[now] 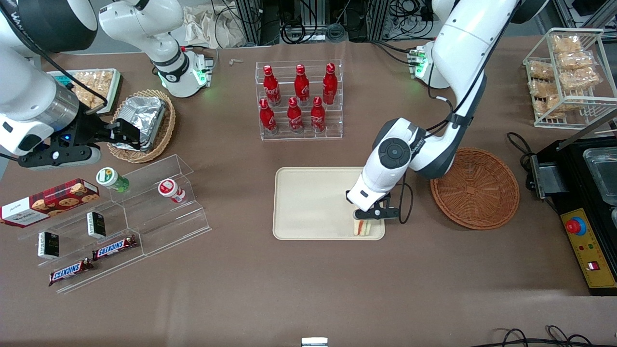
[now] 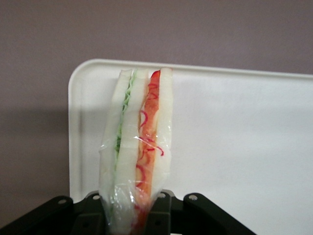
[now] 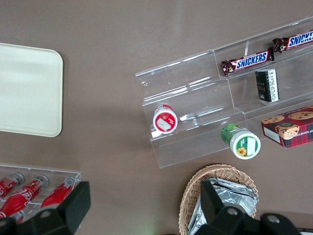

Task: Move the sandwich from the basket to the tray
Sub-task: 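Lower the sandwich onto the tray and open the left gripper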

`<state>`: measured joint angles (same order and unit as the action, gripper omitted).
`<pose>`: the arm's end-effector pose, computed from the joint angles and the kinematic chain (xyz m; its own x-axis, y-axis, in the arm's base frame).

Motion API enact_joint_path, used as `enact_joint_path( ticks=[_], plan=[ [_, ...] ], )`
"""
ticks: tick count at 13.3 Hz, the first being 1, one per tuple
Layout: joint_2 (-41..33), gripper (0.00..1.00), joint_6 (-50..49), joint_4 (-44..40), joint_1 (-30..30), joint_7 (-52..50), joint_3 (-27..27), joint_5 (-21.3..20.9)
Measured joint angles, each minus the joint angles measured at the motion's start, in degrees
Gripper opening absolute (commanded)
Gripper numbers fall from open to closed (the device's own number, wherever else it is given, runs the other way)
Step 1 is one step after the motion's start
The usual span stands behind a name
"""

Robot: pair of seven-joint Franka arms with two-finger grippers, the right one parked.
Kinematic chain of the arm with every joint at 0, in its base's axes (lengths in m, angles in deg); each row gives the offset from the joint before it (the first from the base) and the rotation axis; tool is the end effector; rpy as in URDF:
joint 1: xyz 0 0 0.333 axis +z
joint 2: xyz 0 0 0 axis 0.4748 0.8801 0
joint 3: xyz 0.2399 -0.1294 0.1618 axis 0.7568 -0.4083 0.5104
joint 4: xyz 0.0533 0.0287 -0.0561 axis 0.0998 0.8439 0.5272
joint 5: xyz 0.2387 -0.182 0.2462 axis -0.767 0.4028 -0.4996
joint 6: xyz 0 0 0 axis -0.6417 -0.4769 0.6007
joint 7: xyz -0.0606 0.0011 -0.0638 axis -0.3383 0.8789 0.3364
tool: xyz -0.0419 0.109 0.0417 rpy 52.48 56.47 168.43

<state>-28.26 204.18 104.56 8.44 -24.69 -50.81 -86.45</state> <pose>0.5536 -0.3463 0.2341 0.9986 0.0367 0.0384 0.0329 -0.9948 0.0964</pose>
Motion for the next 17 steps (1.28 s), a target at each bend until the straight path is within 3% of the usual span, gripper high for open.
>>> enact_joint_path(
  ticks=[3, 4, 5, 6, 17],
  plan=[
    [0.1, 0.0, 1.2, 2.1, 0.2, 0.1, 0.2, -4.3],
    [0.2, 0.06, 1.2, 2.3, 0.2, 0.1, 0.2, -5.0],
    [0.3, 0.49, 1.2, 2.5, 0.2, 0.2, 0.2, -5.4],
    [0.4, 0.99, 1.2, 2.5, 0.2, 0.2, 0.2, -5.7],
    [0.4, 1.0, 1.6, 1.6, 0.6, -1.4, 0.2, -5.8]
  ],
)
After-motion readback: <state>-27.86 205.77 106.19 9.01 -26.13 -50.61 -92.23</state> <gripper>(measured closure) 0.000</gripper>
